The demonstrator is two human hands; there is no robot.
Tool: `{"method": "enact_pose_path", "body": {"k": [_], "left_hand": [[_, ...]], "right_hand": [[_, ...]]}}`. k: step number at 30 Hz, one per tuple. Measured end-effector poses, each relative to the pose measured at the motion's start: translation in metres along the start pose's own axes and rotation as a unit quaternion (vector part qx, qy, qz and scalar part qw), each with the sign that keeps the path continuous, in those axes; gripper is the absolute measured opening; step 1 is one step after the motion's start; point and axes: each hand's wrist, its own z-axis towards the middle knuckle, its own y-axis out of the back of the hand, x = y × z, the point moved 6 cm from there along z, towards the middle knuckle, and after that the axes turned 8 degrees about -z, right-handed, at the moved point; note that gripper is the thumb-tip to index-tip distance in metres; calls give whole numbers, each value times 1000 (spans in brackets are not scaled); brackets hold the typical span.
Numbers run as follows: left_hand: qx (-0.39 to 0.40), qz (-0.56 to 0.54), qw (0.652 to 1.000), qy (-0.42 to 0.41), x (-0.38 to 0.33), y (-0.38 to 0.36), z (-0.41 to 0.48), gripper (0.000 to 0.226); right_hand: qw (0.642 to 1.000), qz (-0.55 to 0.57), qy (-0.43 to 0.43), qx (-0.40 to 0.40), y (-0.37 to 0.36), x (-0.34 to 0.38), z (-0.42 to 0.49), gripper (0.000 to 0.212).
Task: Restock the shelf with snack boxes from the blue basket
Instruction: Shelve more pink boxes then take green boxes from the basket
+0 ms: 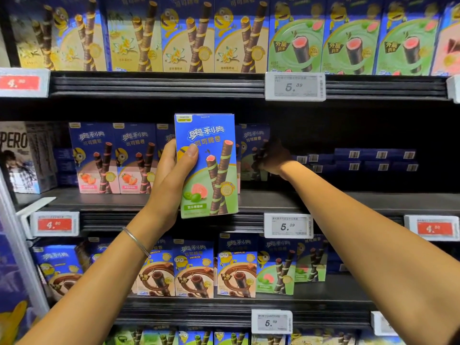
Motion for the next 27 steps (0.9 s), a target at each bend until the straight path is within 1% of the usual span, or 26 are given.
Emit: {"method": "enact_pose_path", "body": {"k": [2,4,6,7,8,10,12,13,14,16,17,19,21,25,27], "left_hand": [[-2,-1,1000,1,0,-1,-1,32],[-2,-7,1000,0,0,-2,-1,33],[-7,-11,1000,0,0,-4,-1,33],[-9,-12,1000,0,0,-4,0,34],[-11,-14,1000,1,1,-5,0,35],[-14,-16,1000,3,2,-7,0,35],[-16,-11,1000,2,3,-10,0,33],[-17,-10,1000,2,3,-12,0,32],[-18,-11,1000,2,4,-14,1,32],[-17,-15,1000,-3,3,-19,1,35],[-17,-14,1000,-8,3,-22,0,35],[-16,-13,1000,-21,2,-26,0,33],[-22,-20,999,-26,3,-27,1,33],[-55,-24,998,-21,7,-27,1,55],[-68,-7,997,-21,9,-26,2,53]], "right_hand": [[1000,-4,15,1,-1,-3,-2,42],[1000,22,-4,-16,2,-11,-2,31],[998,42,-32,-26,8,-18,-4,42],[997,64,-40,-28,12,-18,-7,42],[994,94,-48,-39,16,-17,-11,39],[980,169,-58,-88,29,-12,-28,27],[953,269,-56,-124,38,-1,-57,16],[936,329,-41,-121,39,8,-73,14],[919,381,-19,-102,40,19,-89,18],[901,432,33,-36,38,42,-118,44],[902,428,59,-9,36,52,-131,52],[913,396,97,11,31,64,-151,52],[925,364,108,-3,26,67,-159,50],[931,344,116,-27,27,67,-161,40],[933,338,116,-32,30,66,-160,38]]}}
